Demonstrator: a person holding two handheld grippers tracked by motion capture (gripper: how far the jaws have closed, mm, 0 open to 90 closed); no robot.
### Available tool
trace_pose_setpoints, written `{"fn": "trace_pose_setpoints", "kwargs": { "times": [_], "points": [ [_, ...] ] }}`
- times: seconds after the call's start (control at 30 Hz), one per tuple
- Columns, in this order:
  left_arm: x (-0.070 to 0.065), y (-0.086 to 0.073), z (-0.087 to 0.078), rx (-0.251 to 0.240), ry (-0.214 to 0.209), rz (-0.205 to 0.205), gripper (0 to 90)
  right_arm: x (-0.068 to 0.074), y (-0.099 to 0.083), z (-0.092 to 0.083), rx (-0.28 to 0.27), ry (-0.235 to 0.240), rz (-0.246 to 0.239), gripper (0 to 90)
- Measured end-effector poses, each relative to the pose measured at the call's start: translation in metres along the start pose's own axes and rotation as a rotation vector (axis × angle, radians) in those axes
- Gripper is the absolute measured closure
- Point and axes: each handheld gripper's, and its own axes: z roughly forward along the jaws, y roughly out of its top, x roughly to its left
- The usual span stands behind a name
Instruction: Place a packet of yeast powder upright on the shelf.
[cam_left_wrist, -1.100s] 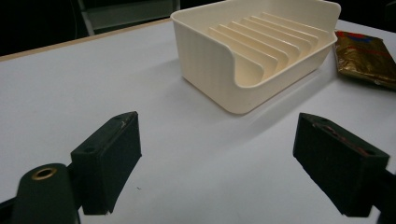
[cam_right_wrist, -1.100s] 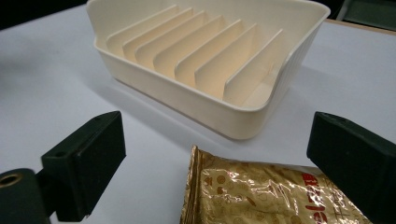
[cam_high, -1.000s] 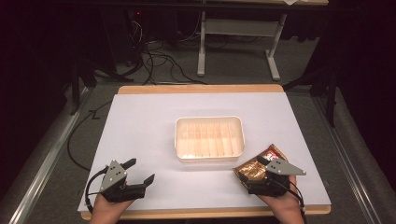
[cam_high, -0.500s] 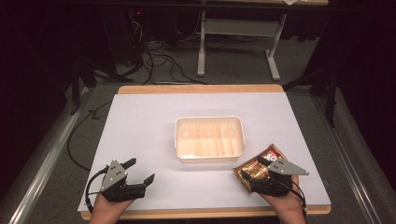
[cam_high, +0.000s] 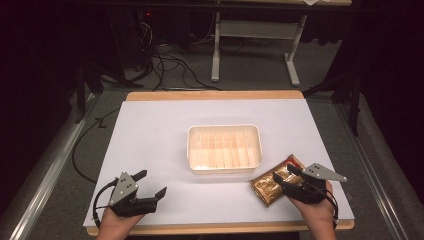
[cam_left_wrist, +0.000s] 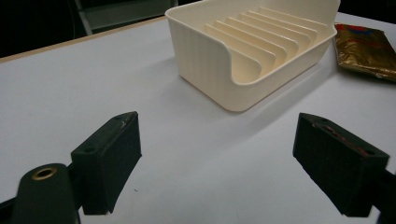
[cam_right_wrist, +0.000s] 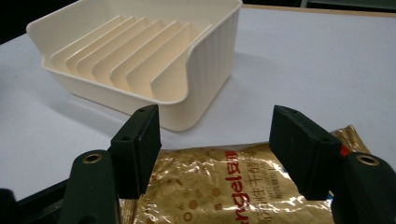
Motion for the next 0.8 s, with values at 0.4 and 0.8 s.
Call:
{"fn": "trace_pose_setpoints", "kwargs": {
  "times": [0.4, 0.8],
  "points": [
    [0.0, 0.0, 0.0, 0.004, 0.003, 0.006, 15.6, -0.038, -0.005, -0.01, -0.002, -0.069, 0.127, 29.0],
    [-0.001, 0.0, 0.001, 0.011, 0.004, 0.011, 15.6, -0.074, -0.018, -0.012, 0.017, -0.112, 0.258, 27.7]
  ]
}}
